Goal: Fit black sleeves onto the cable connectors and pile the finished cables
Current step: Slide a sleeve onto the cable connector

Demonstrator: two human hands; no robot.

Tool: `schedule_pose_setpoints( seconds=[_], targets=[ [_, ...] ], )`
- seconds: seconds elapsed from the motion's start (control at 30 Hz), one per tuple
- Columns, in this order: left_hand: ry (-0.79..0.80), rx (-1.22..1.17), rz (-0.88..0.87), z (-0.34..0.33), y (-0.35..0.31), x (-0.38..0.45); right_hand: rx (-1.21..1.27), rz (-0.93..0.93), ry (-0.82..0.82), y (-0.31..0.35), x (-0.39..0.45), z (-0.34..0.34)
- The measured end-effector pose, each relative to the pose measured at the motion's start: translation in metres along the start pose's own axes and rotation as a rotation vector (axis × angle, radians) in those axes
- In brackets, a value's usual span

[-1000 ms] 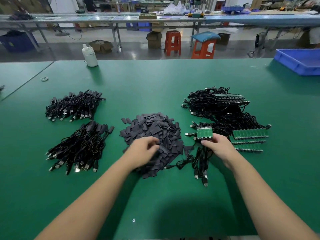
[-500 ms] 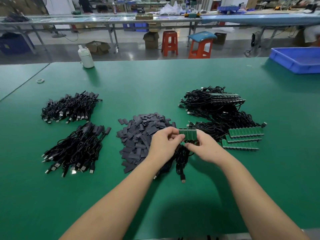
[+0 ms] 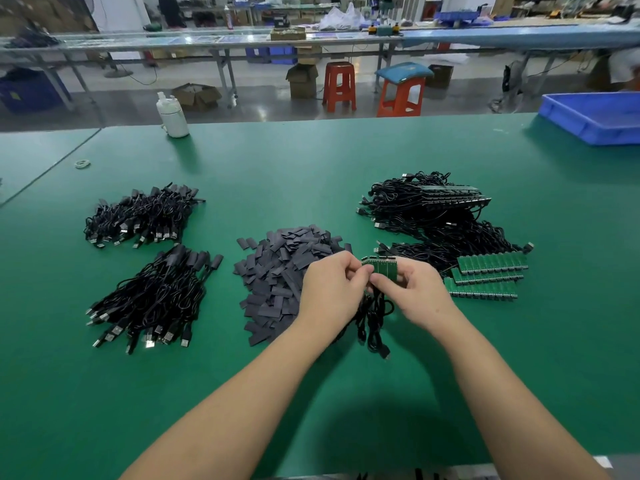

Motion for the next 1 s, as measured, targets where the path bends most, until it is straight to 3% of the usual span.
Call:
schedule_pose_setpoints(
  seconds=[0.1,0.23,0.4,0.57,0.67,0.73,0.8,0.93,1.0],
  targets=[
    [-0.03,0.013,-0.007,0.0,-0.003,-0.004,-0.036,-0.002,-0.024,0.002,-0.001,0.001],
    [-0.06,-0.029,-0.015,0.016,-0.005,-0.004,0.08,-0.145,-0.08,-0.016,0.001,0.024],
    [0.13,-0.22,-0.026,0.027,-0.018,-0.006,-0.196,-0.281,-0.006,-0.063,0.014,0.052],
    [0.268,-0.535,0.048,0.026,-0.024,-0.009,-0.299,-0.472,-0.001,-0.113,0.021,0.073],
    [0.318,-0.536,0.092,0.017,-0.019,-0.01,-0.483,-0.443,-0.068,-0.116,0.025,0.081],
    [0.365,-0.566,0.12,0.009,-0.014,-0.01,-0.558,-0.316,-0.174,-0.1,0.029,0.081],
    [0.388,-0.583,0.129,0.002,-0.01,-0.009,-0.447,-0.192,-0.171,-0.081,0.03,0.065],
    [0.377,-0.699,0.21,-0.005,0.001,-0.003,0.165,-0.288,0.162,-0.051,0.019,-0.008],
    [0.284,-0.626,0.214,0.003,0.012,0.005,0.26,-0.248,0.229,-0.035,0.015,-0.028]
  ],
)
Point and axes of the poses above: each hand's wrist, its own x-axis towards the middle knuckle, its own z-axis out of the back of the hand, y = z × x, the point moved 9 cm from there along x, towards the middle knuckle, and after that the axes turned 7 degrees about z, right-handed, at the moved point
